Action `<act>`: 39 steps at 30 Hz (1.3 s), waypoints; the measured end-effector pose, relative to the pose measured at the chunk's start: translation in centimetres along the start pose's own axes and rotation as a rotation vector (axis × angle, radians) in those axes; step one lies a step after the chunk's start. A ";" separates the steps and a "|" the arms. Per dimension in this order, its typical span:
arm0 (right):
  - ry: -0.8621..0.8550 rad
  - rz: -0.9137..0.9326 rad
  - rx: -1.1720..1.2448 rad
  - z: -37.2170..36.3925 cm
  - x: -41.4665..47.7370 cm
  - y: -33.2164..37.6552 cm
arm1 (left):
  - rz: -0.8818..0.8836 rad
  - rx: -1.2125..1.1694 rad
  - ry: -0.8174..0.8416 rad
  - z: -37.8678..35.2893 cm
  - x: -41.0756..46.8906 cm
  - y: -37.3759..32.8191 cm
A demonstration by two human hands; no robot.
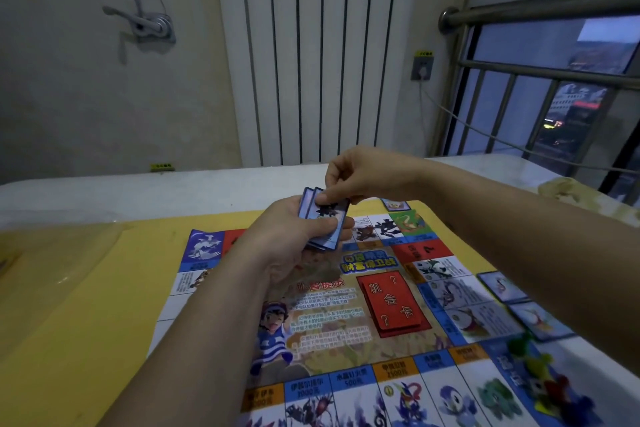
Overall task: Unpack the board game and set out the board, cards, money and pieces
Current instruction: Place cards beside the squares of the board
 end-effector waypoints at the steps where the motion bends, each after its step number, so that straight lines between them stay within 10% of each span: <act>1: -0.006 -0.003 0.010 0.0 -0.1 -0.1 | -0.013 0.025 -0.012 0.0 0.1 0.0; 24: 0.029 0.022 -0.108 1.1 -1.2 -0.1 | -0.060 0.051 -0.423 2.0 0.5 0.1; 31: -0.609 -0.193 0.059 5.1 1.5 -7.2 | 0.051 -0.424 -0.396 2.6 0.2 -0.4; 39: -0.781 -0.342 -0.215 4.6 3.3 -11.5 | 0.042 -0.417 -0.299 1.8 0.1 -1.0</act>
Point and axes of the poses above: each hand's wrist, its own x-axis towards the middle knuckle, its own z-axis out of the back of the hand, y = z × x, the point moved 4 cm from there along x, towards the middle knuckle, and after that the axes turned 10 degrees about x, right-handed, at the moved point
